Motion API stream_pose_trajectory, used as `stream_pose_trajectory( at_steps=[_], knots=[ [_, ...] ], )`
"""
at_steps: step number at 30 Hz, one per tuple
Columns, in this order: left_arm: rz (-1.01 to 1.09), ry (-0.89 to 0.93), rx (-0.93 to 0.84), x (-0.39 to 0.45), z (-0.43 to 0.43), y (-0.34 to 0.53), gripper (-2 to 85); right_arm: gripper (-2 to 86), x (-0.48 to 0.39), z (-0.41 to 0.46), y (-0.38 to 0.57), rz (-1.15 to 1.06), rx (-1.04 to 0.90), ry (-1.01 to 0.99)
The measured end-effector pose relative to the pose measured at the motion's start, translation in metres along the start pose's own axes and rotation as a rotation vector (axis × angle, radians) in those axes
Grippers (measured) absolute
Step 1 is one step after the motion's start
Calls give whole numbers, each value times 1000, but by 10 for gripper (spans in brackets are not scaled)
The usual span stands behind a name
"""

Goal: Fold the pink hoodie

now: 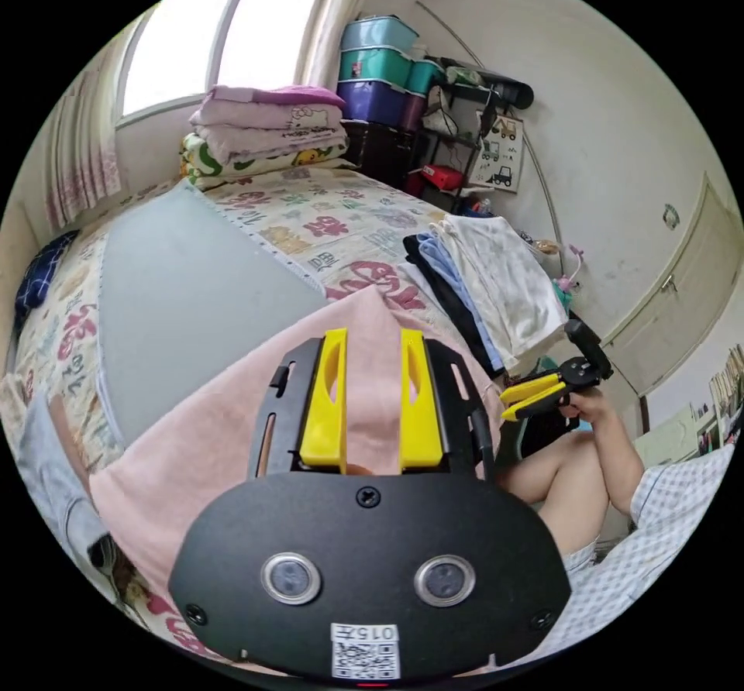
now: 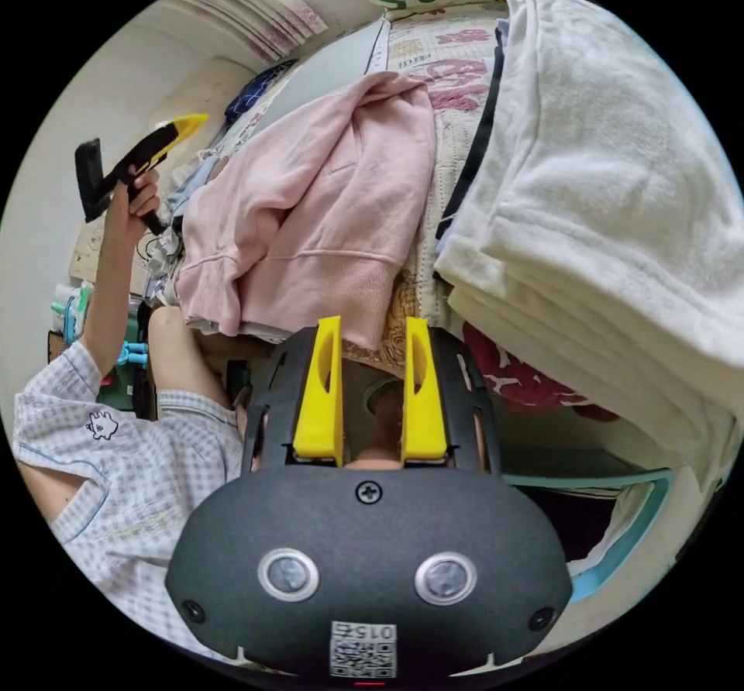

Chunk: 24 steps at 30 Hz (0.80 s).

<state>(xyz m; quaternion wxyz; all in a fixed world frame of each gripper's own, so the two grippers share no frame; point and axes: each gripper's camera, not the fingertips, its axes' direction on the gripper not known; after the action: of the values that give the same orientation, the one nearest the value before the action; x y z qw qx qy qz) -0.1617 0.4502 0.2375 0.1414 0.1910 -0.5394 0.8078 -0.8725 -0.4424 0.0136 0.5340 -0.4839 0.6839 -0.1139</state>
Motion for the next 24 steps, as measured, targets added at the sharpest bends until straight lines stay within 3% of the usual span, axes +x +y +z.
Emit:
stream_pose_trajectory(
  at_steps=[10, 15, 19, 24],
  knots=[
    [119, -25, -274, 67, 198, -186, 130, 88, 8, -11, -6, -60, 4, -126],
    [168, -222, -462, 71, 275, -212, 100, 53, 9, 0, -13, -66, -49, -91],
    [170, -244, -506, 64, 295, -214, 55, 22, 12, 0, -9, -94, -57, -85],
    [64, -283, -417, 47, 280, -235, 20, 8, 3, 0, 16, -215, -96, -44]
  ],
)
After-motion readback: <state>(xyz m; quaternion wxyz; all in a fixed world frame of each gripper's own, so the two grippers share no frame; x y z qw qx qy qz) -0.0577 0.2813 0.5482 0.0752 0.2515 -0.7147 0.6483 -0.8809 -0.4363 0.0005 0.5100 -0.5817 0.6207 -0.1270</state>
